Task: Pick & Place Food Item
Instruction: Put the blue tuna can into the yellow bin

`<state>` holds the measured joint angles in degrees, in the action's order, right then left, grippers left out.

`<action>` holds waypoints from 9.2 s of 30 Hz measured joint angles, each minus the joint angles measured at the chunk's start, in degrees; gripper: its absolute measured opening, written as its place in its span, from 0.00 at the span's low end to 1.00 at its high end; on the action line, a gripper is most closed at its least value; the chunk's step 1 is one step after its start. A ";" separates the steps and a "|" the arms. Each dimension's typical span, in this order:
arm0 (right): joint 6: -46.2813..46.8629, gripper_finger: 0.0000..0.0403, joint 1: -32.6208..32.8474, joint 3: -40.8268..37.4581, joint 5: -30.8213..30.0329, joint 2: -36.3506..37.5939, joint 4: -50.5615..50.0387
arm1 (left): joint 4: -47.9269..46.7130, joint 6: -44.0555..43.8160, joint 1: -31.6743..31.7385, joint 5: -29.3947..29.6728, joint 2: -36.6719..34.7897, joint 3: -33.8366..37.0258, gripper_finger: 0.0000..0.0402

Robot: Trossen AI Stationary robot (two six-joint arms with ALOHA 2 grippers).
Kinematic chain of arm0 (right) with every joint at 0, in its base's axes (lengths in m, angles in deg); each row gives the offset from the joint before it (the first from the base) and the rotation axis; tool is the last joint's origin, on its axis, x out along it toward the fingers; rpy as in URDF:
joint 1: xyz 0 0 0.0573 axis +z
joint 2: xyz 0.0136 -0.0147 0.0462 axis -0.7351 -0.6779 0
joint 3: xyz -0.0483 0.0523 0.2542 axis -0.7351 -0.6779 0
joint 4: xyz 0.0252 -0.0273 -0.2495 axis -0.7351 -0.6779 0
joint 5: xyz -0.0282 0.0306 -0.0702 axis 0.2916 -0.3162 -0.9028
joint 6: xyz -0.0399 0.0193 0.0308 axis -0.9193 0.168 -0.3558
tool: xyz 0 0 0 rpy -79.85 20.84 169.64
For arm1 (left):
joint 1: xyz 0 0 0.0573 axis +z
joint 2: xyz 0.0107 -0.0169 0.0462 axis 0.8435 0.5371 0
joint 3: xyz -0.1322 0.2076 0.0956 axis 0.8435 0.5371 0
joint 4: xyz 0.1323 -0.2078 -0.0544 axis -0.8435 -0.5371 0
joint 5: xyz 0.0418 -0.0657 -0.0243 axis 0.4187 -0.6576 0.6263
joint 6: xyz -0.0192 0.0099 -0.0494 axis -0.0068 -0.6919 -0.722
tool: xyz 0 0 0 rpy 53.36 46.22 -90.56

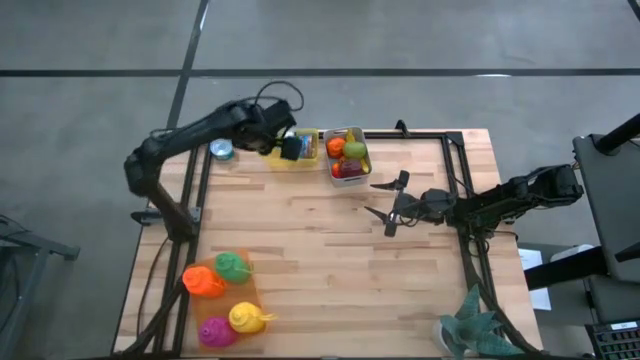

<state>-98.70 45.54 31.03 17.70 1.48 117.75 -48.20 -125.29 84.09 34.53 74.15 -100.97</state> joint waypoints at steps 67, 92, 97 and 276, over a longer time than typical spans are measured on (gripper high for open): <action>0.00 0.76 0.00 0.00 -0.02 0.00 0.00 | 29.47 24.08 32.76 -3.77 -5.14 41.95 0.86; 0.00 0.76 0.00 -0.01 -0.02 0.00 -0.02 | 20.93 14.85 30.28 -11.67 -6.22 41.94 0.86; 0.00 0.76 0.01 -0.01 -0.02 0.00 -0.01 | 20.85 4.57 22.32 -1.24 -9.82 41.94 0.86; 0.02 0.76 0.02 -0.01 29.92 -0.02 -0.02 | 18.45 -47.36 -17.43 5.03 -2.54 44.30 0.86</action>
<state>-98.68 45.55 31.03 47.62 1.45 117.73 -29.75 -172.64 66.67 39.56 71.61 -56.67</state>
